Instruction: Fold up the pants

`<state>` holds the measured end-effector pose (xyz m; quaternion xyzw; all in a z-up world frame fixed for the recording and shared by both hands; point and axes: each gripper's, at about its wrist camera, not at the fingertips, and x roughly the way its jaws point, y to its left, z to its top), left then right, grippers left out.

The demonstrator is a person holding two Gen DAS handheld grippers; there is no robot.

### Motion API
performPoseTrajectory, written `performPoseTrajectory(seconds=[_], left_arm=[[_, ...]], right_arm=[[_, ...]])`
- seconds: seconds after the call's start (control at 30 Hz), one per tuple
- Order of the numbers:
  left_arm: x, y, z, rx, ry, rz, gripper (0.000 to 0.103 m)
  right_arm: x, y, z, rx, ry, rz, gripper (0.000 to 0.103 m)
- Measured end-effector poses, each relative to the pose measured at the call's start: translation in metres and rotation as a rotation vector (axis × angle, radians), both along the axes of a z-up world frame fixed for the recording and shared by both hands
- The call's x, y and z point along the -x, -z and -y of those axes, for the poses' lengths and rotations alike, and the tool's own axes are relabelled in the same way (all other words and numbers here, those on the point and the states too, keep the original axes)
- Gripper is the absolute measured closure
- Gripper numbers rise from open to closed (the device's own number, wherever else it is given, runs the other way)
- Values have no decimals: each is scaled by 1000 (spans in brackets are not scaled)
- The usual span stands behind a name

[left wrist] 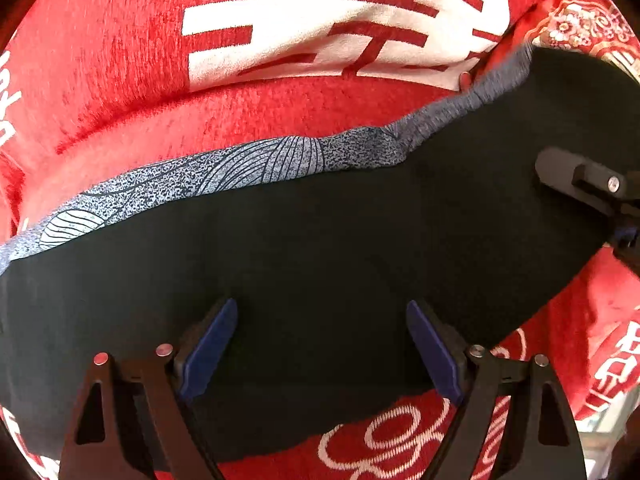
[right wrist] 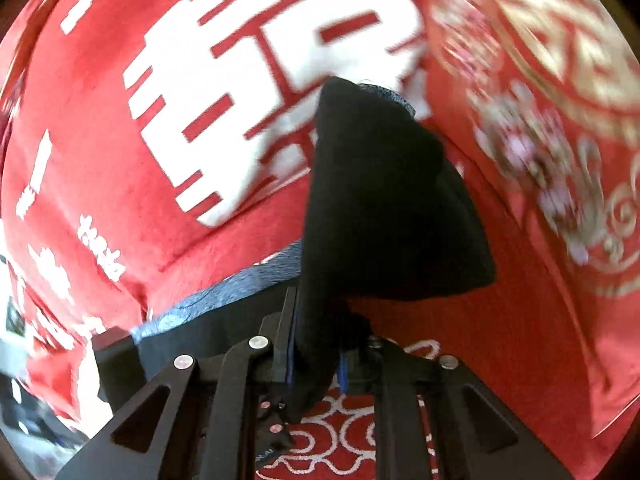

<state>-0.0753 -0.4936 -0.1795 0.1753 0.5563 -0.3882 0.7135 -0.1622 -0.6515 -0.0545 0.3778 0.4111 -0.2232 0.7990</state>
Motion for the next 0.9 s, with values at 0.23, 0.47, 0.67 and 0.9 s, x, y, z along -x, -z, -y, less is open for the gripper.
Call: performPoseTrajectory(seconds=[0.23,0.47,0.67,0.9], left_arm=[[-27,-24,-58,27,-89,-104,17],[-89,-37,-162,-29,-212,-59,17],[-147,-26,-254,-112,-356,-37,17],[-172,-8,-314,-148,-436,-41,17]], right_arm=[[-51,-43,-52,151,-171,-17,87],[-123,-43,-148,279,-385,-79,87],[-173,9,-245,380,-565,-230,87],[-179,69,-319,660,-687,-461,74]])
